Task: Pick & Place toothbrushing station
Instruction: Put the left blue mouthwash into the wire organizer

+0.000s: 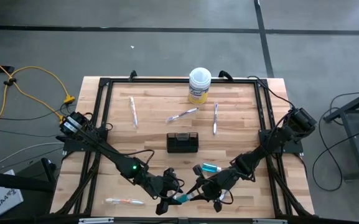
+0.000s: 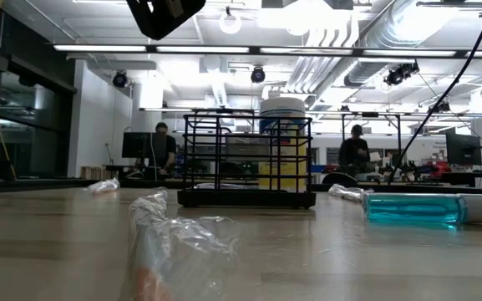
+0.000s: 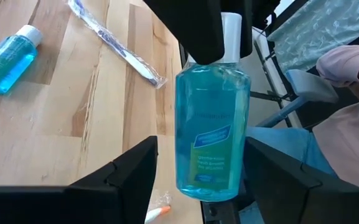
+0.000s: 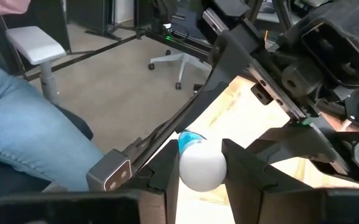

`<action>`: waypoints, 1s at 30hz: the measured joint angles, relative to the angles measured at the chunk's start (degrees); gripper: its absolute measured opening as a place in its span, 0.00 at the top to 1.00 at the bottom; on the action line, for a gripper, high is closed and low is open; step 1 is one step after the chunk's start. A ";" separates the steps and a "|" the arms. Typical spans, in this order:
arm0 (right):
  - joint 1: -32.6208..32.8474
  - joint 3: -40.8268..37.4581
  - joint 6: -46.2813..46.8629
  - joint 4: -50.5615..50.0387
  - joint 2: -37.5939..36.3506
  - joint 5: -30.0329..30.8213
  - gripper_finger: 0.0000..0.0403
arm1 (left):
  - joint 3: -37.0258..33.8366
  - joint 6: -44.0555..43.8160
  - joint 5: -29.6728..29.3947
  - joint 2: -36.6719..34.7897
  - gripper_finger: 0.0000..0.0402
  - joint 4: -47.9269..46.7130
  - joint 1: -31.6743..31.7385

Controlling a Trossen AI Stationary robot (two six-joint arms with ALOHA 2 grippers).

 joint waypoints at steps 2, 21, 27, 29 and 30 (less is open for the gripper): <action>0.00 0.00 0.18 -0.06 0.00 0.04 0.78 | 0.00 0.00 -0.11 0.00 0.44 -0.02 0.00; 0.82 0.00 7.97 -4.87 -0.27 -0.07 0.78 | 0.00 -0.31 0.08 0.01 0.44 0.01 -0.75; 0.51 0.00 14.20 -11.99 -3.16 5.04 0.78 | 0.00 -0.31 0.11 0.00 0.44 -0.62 -1.36; -0.17 0.00 15.19 -13.97 -4.16 6.16 0.78 | 0.00 -0.31 0.11 0.00 0.44 -1.02 -1.57; -0.61 -0.02 15.75 -14.23 -4.69 6.19 0.78 | 0.00 -0.31 0.12 0.01 0.44 -1.13 -1.63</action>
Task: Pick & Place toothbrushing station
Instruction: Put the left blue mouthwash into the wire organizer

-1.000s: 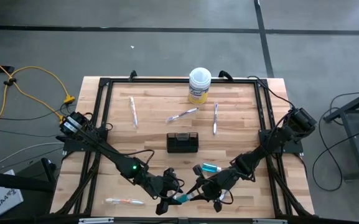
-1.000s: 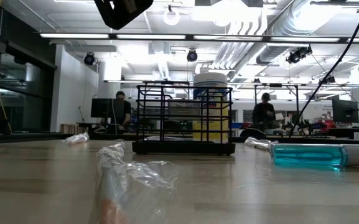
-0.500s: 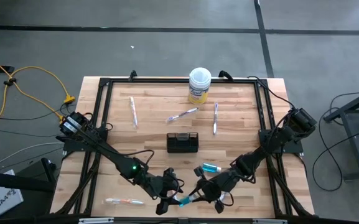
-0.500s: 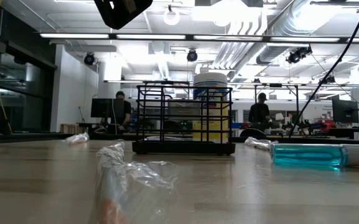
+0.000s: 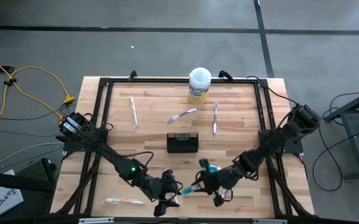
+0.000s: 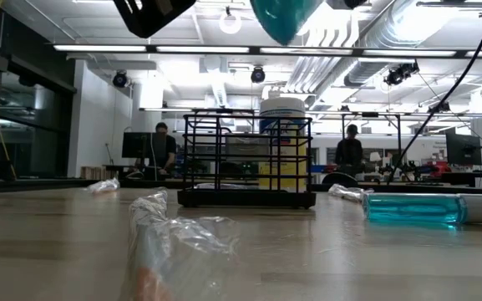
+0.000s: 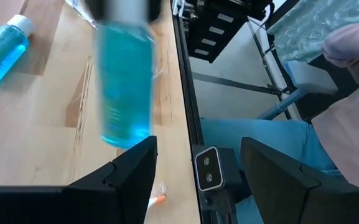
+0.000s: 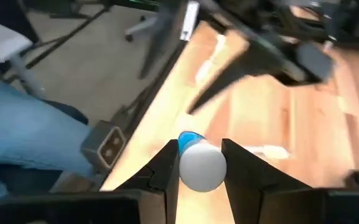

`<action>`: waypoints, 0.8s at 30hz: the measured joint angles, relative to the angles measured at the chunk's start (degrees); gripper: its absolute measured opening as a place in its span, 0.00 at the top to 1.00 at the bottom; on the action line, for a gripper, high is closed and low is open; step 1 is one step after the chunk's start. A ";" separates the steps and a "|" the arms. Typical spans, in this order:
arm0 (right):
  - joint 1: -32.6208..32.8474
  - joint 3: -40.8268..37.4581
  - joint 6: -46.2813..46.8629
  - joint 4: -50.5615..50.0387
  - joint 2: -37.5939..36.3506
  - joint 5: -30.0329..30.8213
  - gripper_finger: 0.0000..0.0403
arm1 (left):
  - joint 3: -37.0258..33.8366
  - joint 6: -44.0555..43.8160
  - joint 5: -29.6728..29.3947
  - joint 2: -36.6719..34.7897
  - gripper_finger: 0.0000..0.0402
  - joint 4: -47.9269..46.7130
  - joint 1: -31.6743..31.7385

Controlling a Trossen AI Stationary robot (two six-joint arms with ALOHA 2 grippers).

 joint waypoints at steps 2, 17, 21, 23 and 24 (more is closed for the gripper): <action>-1.29 0.02 1.51 -0.30 -0.83 -0.39 0.78 | 0.00 -0.51 -0.10 -0.01 0.44 -0.52 -0.24; -14.56 1.82 4.28 -9.57 -2.53 -6.09 0.78 | 0.01 -0.83 -0.62 0.00 0.44 -1.02 -0.58; -16.34 8.14 3.55 -18.65 -3.07 -5.79 0.78 | 0.00 -0.84 -0.62 0.00 0.44 -1.42 -0.58; -17.23 11.43 2.62 -24.02 -2.90 -5.83 0.78 | 0.00 -0.83 -0.62 0.01 0.44 -1.78 -0.58; -17.64 13.13 2.19 -25.27 -2.88 -5.79 0.78 | 0.02 -0.83 -0.62 0.01 0.44 -2.09 -0.58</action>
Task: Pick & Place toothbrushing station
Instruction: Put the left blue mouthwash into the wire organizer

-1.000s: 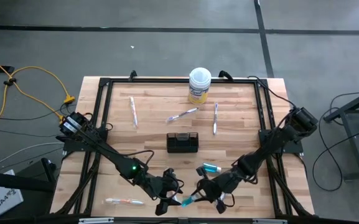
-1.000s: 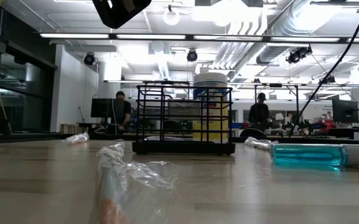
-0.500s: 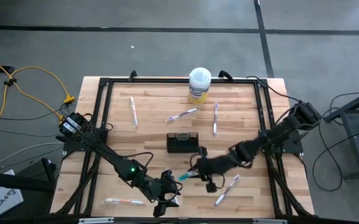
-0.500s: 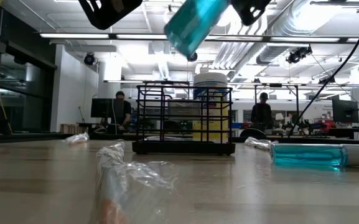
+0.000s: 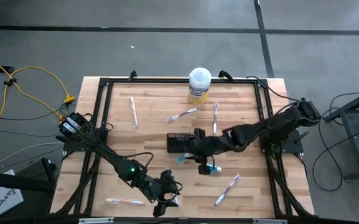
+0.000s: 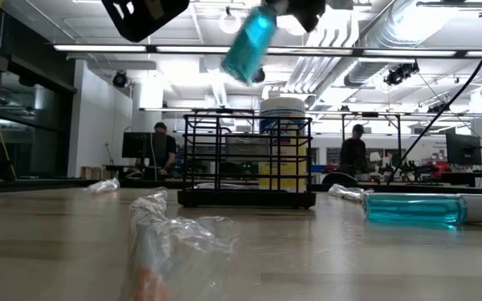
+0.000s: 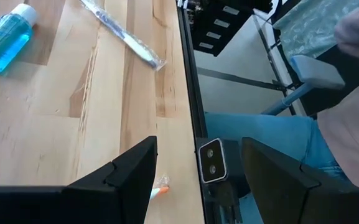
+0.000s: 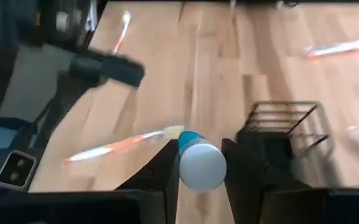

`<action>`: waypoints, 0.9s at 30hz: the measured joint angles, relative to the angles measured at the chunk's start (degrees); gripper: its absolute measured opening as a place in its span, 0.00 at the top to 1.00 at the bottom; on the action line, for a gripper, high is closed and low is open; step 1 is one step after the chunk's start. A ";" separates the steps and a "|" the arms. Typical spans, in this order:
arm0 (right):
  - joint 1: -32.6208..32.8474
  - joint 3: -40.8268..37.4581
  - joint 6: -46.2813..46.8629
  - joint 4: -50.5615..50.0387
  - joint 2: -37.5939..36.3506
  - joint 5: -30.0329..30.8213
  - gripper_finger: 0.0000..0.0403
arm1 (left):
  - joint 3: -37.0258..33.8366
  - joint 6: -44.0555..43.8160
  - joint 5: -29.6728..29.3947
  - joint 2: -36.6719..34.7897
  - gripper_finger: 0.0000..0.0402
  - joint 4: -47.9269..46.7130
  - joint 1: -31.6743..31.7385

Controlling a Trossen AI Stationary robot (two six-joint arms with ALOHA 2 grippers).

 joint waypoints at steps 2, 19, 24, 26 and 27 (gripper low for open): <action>-1.14 2.88 -0.15 -2.93 -0.14 0.00 0.78 | -0.01 -0.01 0.00 0.00 0.44 -0.69 0.00; -11.52 9.18 -1.57 -13.76 0.45 -5.94 0.78 | -0.02 6.30 0.06 -0.30 0.44 -8.62 -2.28; -12.35 9.18 -1.53 -13.65 0.70 -6.61 0.78 | 0.00 6.45 -2.17 -2.63 0.44 -15.96 -1.74; -12.31 9.18 -1.51 -14.00 0.86 -6.43 0.78 | -0.02 6.47 -3.13 -3.74 0.44 -18.81 -1.22; -12.30 9.18 -1.46 -14.08 0.90 -6.38 0.78 | -0.02 6.47 -3.55 -4.40 0.44 -20.08 -0.87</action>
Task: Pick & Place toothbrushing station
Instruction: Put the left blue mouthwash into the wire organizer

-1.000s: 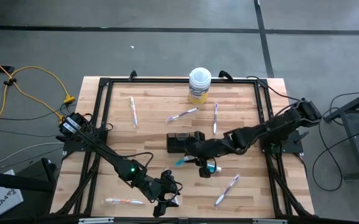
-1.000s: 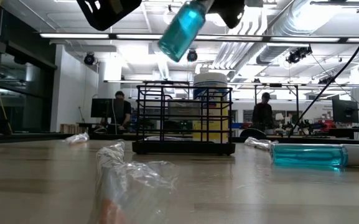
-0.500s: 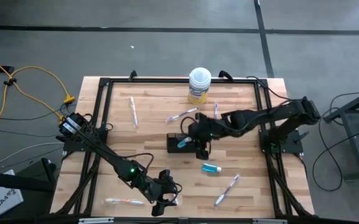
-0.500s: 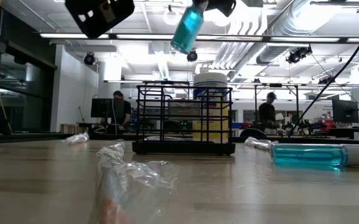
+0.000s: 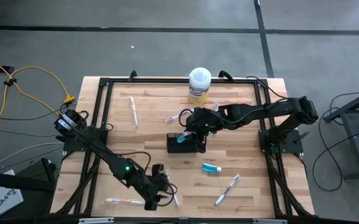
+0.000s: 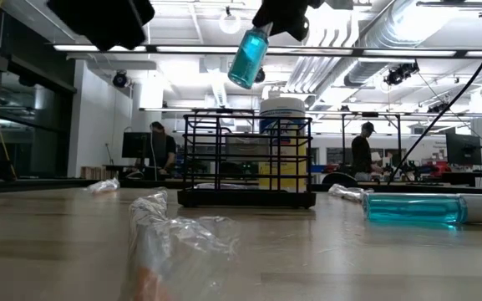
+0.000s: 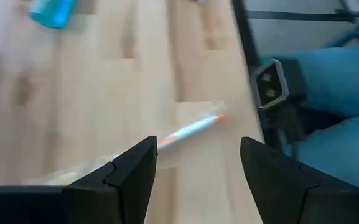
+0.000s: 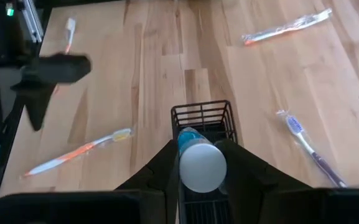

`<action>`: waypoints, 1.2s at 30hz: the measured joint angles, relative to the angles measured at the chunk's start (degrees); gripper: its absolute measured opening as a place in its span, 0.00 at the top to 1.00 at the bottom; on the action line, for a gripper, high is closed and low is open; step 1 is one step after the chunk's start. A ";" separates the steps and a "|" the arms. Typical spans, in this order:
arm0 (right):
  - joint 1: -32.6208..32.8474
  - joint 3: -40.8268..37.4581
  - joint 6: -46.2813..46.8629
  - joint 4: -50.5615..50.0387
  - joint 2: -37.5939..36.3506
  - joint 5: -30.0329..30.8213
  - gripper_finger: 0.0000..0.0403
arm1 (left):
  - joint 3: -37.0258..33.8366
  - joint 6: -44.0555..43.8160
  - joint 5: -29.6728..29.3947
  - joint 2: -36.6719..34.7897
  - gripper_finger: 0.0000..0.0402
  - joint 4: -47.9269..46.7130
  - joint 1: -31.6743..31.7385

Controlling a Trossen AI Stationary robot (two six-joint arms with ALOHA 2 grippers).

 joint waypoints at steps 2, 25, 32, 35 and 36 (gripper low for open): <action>0.02 0.00 0.05 -0.06 0.00 0.07 0.78 | 0.00 0.04 -0.99 -1.44 0.44 -3.36 0.44; -1.86 -0.04 1.73 -2.29 3.60 1.05 0.78 | 0.00 -6.12 -7.32 -8.34 0.44 -34.47 5.87; -1.68 0.04 2.14 -1.07 4.76 0.16 0.78 | 0.00 -7.85 -7.51 -8.34 0.44 -34.65 5.44; -1.68 -0.04 3.14 -2.02 5.24 -0.08 0.78 | 0.01 -8.24 -7.52 -8.34 0.44 -34.52 5.38; -1.68 -0.03 3.23 -1.51 5.46 -0.03 0.78 | 0.00 -8.36 -7.55 -8.34 0.44 -34.48 5.38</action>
